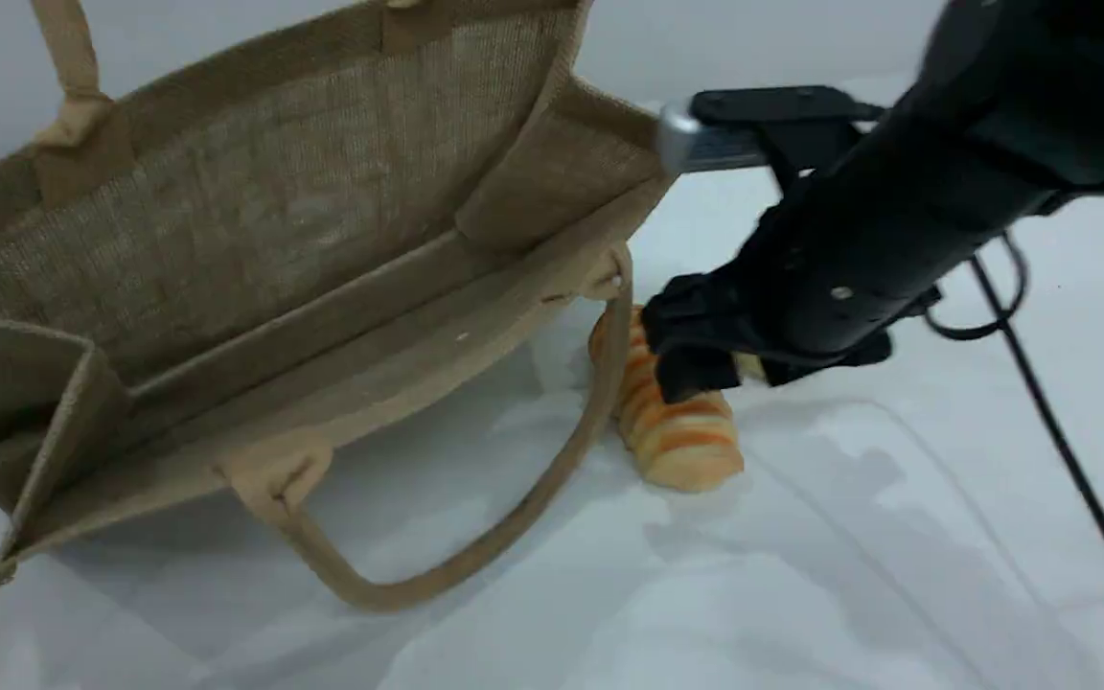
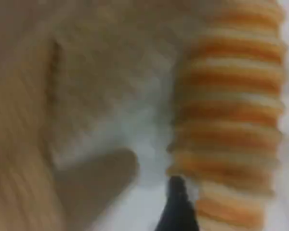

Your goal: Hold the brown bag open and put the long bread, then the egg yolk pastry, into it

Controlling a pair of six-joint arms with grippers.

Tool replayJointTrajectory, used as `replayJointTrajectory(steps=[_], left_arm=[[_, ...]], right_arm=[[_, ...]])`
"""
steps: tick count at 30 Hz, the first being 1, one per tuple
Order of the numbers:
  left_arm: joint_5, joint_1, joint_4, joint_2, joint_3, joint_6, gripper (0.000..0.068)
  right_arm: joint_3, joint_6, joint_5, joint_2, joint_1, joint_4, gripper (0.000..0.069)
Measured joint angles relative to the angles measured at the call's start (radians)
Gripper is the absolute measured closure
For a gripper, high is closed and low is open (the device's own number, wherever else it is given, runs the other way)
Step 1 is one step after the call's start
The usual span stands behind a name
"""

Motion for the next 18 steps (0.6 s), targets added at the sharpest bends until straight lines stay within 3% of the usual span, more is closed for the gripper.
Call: replayJointTrajectory(steps=[15, 18], left_arm=[[0.001, 0.0, -0.012, 0.0, 0.0, -0.015, 0.059], [0.001, 0.0, -0.012, 0.0, 0.0, -0.015, 0.059]], right_arm=[[-0.116, -0.002, -0.051, 0.208, 0.0, -0.004, 0.0195], [-0.115, -0.022, -0.048, 0.208, 0.0, -0.004, 0.024]])
